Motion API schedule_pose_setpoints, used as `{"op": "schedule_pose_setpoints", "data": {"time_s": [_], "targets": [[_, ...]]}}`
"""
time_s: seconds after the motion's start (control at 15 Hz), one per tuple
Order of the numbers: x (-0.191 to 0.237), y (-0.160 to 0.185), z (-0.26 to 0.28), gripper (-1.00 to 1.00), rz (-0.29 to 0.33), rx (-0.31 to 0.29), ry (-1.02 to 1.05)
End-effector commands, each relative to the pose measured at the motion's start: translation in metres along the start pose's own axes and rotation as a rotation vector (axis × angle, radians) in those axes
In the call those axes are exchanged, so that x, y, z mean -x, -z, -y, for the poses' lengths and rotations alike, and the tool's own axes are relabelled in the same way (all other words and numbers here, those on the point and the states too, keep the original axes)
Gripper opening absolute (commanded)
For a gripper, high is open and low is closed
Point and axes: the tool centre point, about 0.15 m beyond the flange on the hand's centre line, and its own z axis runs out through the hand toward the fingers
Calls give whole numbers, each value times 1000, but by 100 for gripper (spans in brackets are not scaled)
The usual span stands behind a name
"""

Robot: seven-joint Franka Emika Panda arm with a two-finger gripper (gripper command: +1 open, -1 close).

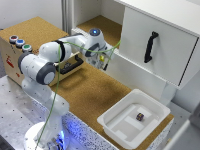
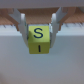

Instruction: Place the grasped yellow block inside the left cabinet

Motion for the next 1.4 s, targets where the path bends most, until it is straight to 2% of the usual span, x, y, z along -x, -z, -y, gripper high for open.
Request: {"op": "schedule_pose_setpoints", "data": {"time_s": [0.0,0.2,0.6,0.93,1.0,1.33], "targets": [[-81,-16,22,-100,-47,-63,45],[-110,-32,11,-100,-48,-28,7],[-140,-69,-9,-100,3,7,-20],[-141,-84,3,-100,28,13,-22],[-138,-85,5,100,32,22,-26],[-119,-50,14,100,-16,0,-51]]}}
